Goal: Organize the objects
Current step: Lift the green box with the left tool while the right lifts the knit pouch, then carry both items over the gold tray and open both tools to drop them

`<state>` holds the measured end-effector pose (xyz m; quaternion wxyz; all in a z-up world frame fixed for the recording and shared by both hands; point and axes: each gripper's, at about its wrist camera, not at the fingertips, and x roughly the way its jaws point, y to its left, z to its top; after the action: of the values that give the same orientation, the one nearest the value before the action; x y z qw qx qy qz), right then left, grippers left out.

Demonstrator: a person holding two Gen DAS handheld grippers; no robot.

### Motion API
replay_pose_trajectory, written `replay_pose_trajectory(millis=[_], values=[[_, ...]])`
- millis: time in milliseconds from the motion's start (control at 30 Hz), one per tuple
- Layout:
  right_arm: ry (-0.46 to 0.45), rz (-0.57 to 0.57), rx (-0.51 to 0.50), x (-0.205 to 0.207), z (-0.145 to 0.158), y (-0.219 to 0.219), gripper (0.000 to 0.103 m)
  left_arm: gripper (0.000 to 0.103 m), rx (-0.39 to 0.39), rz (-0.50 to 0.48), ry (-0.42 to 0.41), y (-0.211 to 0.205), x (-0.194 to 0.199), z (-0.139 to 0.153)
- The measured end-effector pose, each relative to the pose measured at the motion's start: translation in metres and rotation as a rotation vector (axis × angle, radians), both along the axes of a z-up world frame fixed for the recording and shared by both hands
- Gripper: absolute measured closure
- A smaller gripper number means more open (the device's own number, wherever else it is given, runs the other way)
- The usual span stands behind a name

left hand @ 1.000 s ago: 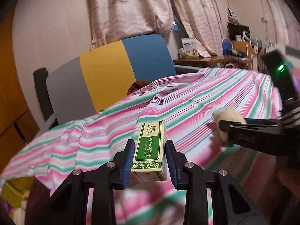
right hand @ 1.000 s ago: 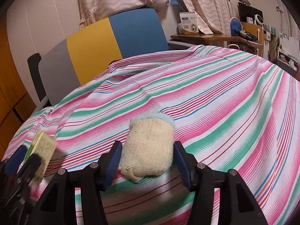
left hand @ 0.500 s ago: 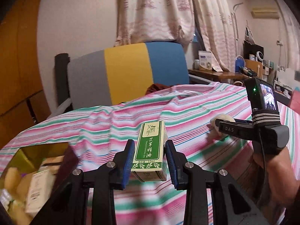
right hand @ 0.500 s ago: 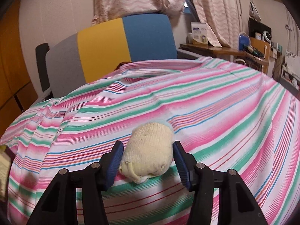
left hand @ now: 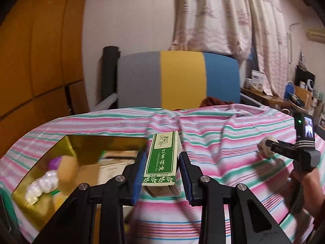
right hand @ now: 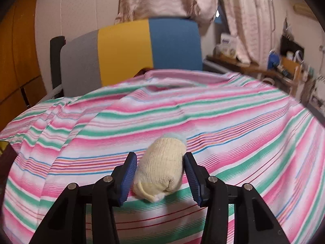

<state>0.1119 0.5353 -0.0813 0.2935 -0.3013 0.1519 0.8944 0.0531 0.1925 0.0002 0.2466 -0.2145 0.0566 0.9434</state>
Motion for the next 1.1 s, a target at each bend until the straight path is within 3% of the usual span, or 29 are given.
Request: replay_pose_trajectory(millis=[267, 300, 400, 533, 767, 1100], values=[[-0.024, 0.015, -0.067, -0.004, -0.009, 0.007, 0.043, 0.069, 0.024, 0.030, -0.030, -0.022, -0.008, -0.005], [-0.044, 0.029, -0.058, -0.008, -0.009, 0.004, 0.049, 0.069, 0.028, 0.031, -0.032, -0.023, -0.008, -0.006], [-0.046, 0.057, -0.005, -0.010, -0.005, -0.007, 0.052, 0.069, 0.038, 0.033, -0.033, -0.028, -0.010, -0.005], [-0.034, 0.101, 0.079, -0.010, 0.008, -0.025, 0.053, 0.069, 0.051, 0.053, -0.033, -0.038, -0.014, -0.001], [-0.033, 0.161, 0.117, -0.019, 0.016, -0.046, 0.053, 0.069, 0.071, 0.111, -0.041, -0.065, -0.028, 0.004], [0.026, 0.213, 0.064, -0.028, 0.027, -0.074, 0.053, 0.069, 0.102, 0.264, -0.143, -0.108, -0.091, 0.005]])
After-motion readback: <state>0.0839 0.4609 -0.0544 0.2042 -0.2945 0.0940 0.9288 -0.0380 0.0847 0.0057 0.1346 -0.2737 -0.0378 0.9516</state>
